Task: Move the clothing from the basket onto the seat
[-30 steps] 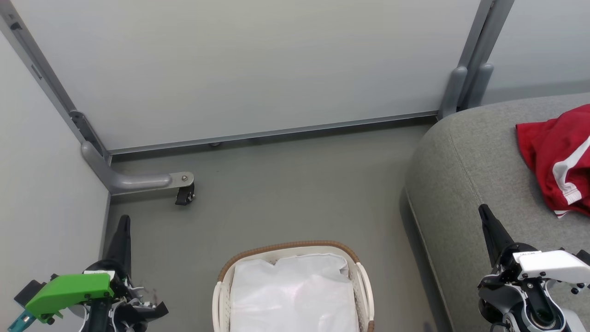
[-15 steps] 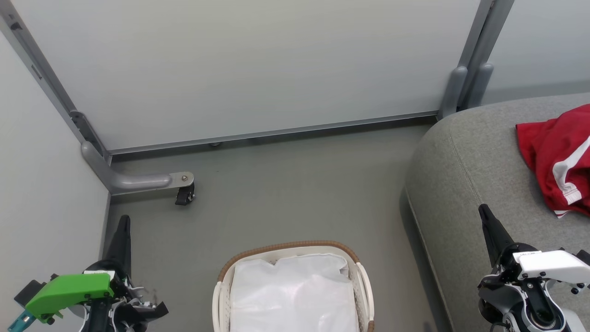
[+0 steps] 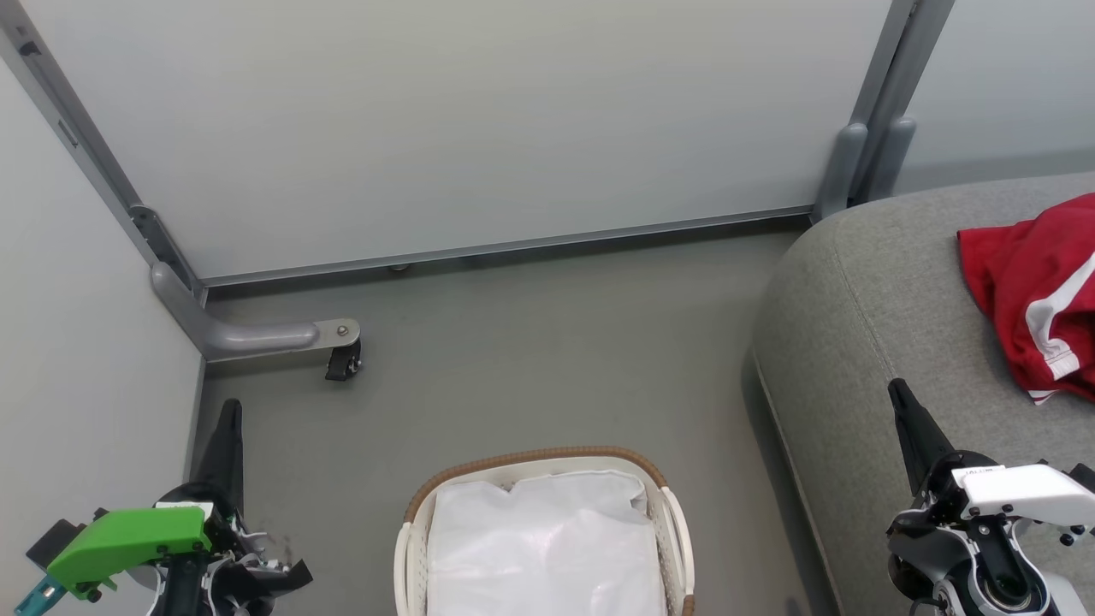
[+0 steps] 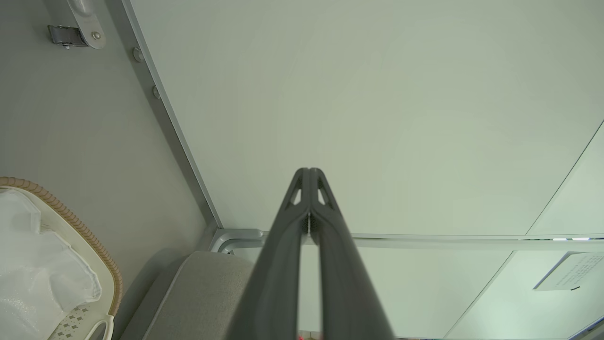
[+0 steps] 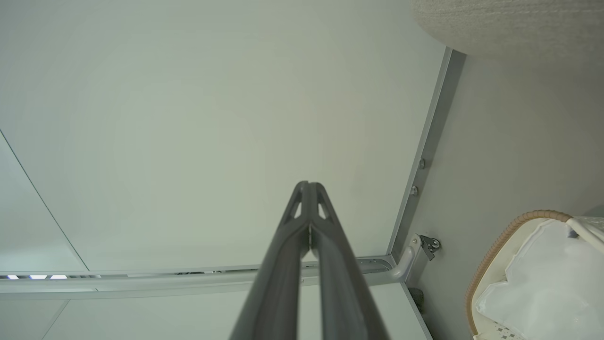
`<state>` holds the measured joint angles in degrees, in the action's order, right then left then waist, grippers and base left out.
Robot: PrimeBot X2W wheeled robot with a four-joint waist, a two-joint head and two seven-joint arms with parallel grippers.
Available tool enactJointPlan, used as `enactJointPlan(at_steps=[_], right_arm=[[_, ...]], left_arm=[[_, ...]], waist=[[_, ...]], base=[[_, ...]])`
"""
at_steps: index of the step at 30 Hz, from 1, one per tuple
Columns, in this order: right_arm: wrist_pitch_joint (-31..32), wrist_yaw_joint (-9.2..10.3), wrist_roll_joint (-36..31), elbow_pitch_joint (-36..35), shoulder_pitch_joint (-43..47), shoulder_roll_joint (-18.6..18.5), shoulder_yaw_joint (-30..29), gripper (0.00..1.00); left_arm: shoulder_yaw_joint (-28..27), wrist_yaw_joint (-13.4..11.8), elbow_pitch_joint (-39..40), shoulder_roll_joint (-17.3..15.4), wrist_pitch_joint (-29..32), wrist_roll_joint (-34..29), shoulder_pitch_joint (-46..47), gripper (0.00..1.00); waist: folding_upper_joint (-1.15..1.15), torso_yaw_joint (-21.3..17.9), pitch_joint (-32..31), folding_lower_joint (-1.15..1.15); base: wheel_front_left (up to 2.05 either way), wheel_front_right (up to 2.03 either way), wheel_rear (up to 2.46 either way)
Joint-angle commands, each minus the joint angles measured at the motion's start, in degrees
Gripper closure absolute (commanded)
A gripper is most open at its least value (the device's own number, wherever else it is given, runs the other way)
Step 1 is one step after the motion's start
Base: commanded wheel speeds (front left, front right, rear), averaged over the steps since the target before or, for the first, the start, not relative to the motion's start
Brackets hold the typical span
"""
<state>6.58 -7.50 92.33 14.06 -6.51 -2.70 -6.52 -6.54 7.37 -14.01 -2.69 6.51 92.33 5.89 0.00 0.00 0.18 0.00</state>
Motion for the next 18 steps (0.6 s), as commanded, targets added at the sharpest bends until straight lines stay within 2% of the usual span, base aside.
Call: enactJointPlan(at_steps=[1, 18], right_arm=[[0.1, 0.02, 0.2, -0.2, 0.6, -0.3, -0.1, 1.0], [0.1, 0.02, 0.2, -0.2, 0.6, -0.3, -0.1, 1.0]], left_arm=[[-0.1, 0.3, 0.1, -0.4, 0.2, 0.2, 0.6, 1.0], [-0.1, 0.3, 0.1, -0.4, 0.2, 0.2, 0.6, 1.0]], waist=[[0.0, 0.0, 0.0, 0.0], [0.0, 0.0, 0.0, 0.0]], base=[[0.0, 0.0, 0.0], [0.0, 0.0, 0.0]])
